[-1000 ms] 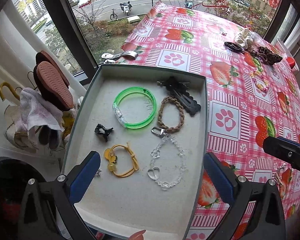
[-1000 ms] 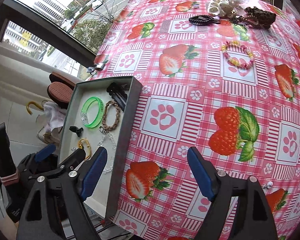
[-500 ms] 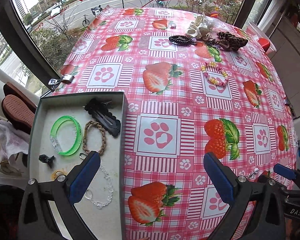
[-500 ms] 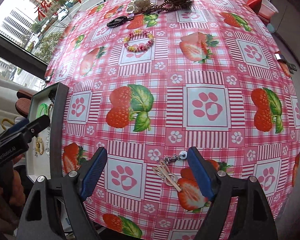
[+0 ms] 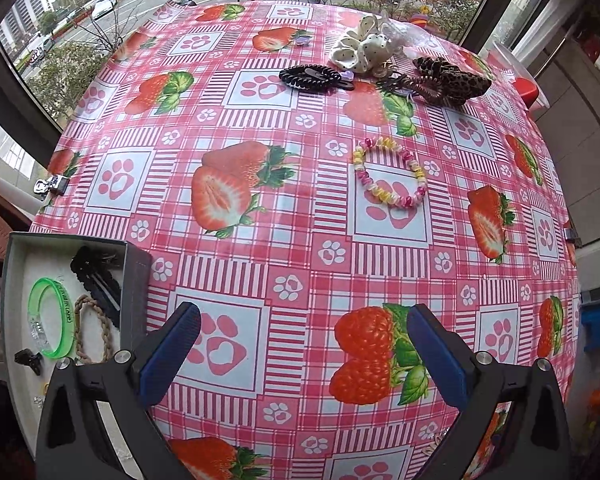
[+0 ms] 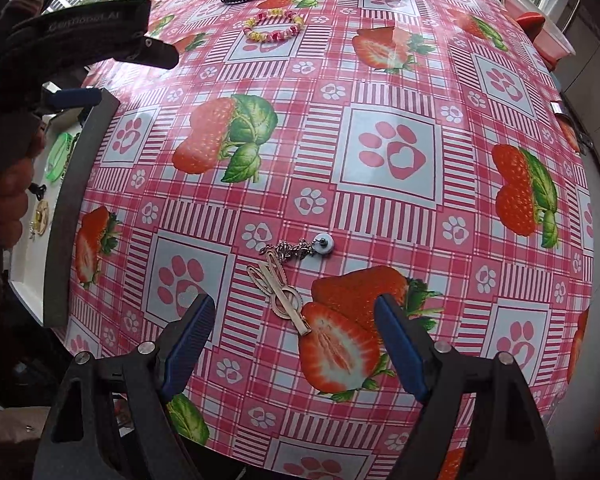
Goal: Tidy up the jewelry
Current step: 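Move both tools back to the pastel bead bracelet and silver hair pins, then grasp the silver hair pins with the right tool while the left tool grasps the pastel bead bracelet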
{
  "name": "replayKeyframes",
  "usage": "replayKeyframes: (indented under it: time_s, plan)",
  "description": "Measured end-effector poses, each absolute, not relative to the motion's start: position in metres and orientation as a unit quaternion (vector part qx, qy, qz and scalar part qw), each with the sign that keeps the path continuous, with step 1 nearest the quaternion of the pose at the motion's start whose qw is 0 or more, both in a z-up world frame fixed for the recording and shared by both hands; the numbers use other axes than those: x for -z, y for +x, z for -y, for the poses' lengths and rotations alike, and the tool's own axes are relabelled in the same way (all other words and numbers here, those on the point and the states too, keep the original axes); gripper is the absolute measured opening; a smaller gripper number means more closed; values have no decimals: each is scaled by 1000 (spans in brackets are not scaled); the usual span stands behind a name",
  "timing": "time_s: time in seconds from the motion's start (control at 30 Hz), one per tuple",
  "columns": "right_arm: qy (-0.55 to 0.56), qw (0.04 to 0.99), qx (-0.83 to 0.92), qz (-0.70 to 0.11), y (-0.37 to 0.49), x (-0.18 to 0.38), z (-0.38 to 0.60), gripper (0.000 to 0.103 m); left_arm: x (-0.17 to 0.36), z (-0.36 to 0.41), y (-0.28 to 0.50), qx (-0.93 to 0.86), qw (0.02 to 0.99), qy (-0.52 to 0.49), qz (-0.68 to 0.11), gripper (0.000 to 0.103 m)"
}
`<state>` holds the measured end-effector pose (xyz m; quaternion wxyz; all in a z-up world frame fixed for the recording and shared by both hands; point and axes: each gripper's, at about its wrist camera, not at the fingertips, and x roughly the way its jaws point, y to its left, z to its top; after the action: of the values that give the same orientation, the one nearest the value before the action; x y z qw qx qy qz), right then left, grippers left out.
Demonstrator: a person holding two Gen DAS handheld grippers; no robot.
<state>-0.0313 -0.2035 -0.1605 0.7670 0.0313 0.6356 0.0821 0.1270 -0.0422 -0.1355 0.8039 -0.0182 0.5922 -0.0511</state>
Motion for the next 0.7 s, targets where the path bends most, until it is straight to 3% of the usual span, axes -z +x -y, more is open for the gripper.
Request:
replayKeyframes:
  time_s: [0.2,0.37,0.43,0.57,0.7]
  plan:
    - [-30,765,-88,-637,-31,176,188,64,147,63,155,54,807,-12,-588,103]
    - [-90,772,-95,-622,-41,181,176,58,157,75,178,51,810,-16,-584,103]
    - [-99,774,-102,-618,-44,180,172,53,163,80,188,50,807,-14,-588,96]
    - [-110,773,-115,-614,-51,179,163,41,168,89,204,47,810,-13,-584,96]
    - [-109,773,-120,-614,-56,178,158,40,172,96,219,45,812,-10,-582,96]
